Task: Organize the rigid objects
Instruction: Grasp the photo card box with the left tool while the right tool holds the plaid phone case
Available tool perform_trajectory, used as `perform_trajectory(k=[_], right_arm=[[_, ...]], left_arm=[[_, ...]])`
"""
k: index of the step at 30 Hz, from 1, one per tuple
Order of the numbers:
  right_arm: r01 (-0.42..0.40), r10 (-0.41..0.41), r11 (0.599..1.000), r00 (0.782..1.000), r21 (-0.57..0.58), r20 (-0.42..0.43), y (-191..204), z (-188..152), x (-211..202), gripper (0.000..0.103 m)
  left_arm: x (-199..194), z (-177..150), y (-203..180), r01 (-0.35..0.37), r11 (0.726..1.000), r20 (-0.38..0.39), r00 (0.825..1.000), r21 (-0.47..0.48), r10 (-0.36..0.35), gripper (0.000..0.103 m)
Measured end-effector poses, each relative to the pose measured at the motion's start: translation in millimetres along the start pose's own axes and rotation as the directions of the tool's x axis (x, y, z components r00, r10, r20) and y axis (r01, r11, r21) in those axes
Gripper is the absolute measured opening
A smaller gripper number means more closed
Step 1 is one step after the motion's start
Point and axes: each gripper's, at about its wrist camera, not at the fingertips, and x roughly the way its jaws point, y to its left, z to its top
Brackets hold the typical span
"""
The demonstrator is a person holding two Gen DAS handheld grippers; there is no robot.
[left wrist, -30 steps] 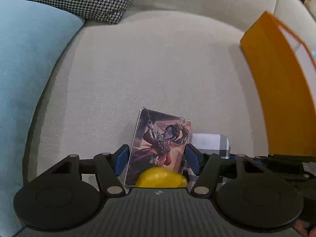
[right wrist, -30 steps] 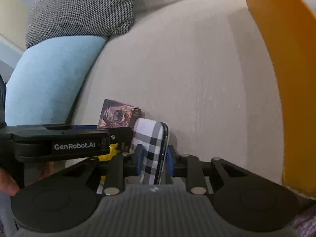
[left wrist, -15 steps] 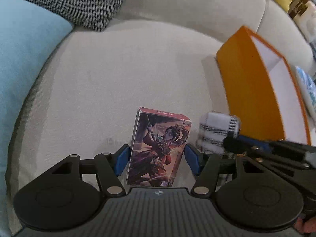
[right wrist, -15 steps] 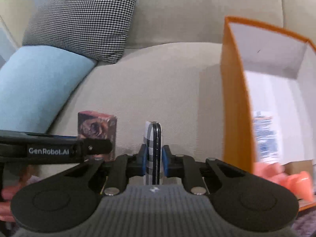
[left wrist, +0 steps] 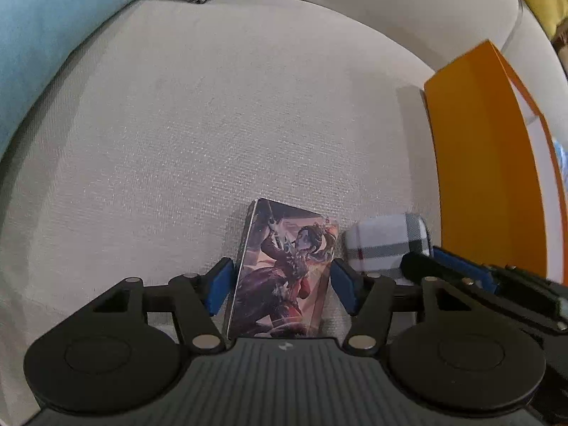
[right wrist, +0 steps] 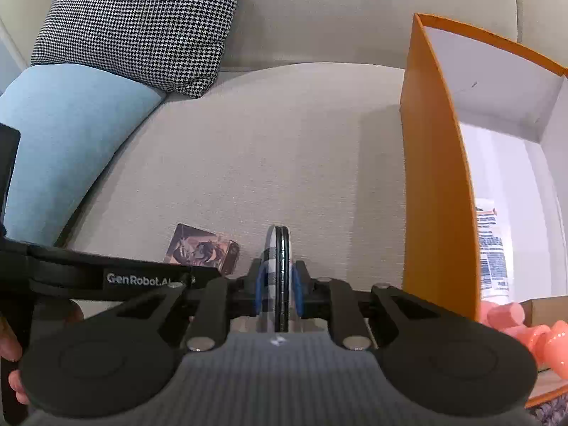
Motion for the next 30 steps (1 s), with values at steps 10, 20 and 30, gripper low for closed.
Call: perform_trajectory(k=[10,20,30], right_arm=[[-0.072,0.074,0.996,0.997,0.053,-0.024,-13,-6,-3,0.026],[-0.092,0.096,0.994,0.993,0.066,-0.068,-11,-10,9,0.036],[-0.068,0.068,0.998,0.989,0.003,-0.128,-1,-24,37,0.061]], left_arm=[[-19,11,18,0.021,0.999,-0.037,0.999,0.026,-0.020,0.065],[5,17,26,0.039,0.999,-0.102,0.994,-0.031,-0.042,0.072],[3,12,16,0.040,0.999,-0.054,0.998,-0.021,-0.041,0.063]])
